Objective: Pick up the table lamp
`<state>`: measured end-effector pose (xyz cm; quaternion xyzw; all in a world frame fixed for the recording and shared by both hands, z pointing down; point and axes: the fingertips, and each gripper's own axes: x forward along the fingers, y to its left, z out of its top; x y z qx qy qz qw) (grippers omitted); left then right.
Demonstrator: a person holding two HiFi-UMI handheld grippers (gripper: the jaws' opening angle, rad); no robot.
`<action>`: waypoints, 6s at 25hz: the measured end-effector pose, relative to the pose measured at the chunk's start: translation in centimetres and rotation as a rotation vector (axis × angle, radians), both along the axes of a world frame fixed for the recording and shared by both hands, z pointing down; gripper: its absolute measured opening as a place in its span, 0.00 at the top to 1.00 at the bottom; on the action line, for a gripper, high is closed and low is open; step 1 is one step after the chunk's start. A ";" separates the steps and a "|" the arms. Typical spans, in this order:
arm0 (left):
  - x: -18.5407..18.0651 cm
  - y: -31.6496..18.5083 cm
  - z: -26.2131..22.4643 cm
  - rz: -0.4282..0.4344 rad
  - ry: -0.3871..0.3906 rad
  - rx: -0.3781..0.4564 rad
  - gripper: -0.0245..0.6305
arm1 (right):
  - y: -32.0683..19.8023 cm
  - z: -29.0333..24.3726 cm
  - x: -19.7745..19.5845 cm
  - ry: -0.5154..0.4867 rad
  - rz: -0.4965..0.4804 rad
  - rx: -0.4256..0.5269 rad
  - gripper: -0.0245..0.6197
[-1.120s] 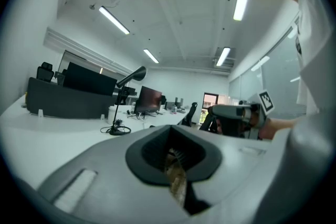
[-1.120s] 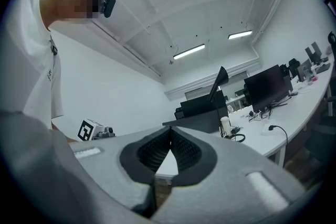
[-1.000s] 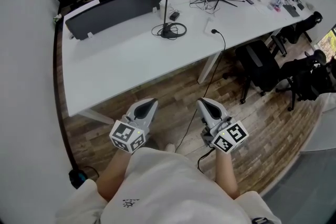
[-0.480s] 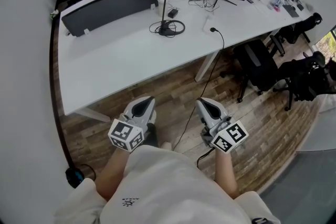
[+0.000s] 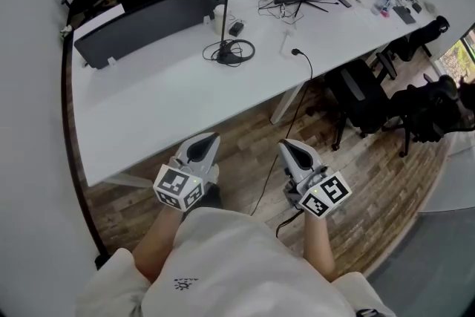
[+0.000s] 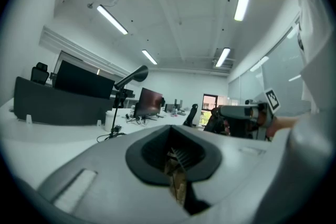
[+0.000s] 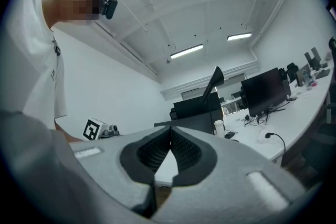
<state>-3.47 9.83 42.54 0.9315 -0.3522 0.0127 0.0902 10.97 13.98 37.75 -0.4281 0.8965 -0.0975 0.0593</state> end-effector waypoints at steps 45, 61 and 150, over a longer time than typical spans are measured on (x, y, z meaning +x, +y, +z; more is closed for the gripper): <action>-3.2 -27.6 2.0 0.152 0.007 -0.075 0.97 | -27.6 1.1 -4.2 0.027 0.106 -0.074 0.96; -5.6 -33.2 3.5 0.185 0.064 -0.108 0.97 | -34.3 2.6 -7.3 0.073 0.098 -0.125 0.96; 4.9 -52.0 20.5 -0.361 -0.159 -0.119 0.87 | -56.0 4.9 -9.8 0.128 -0.541 0.142 0.82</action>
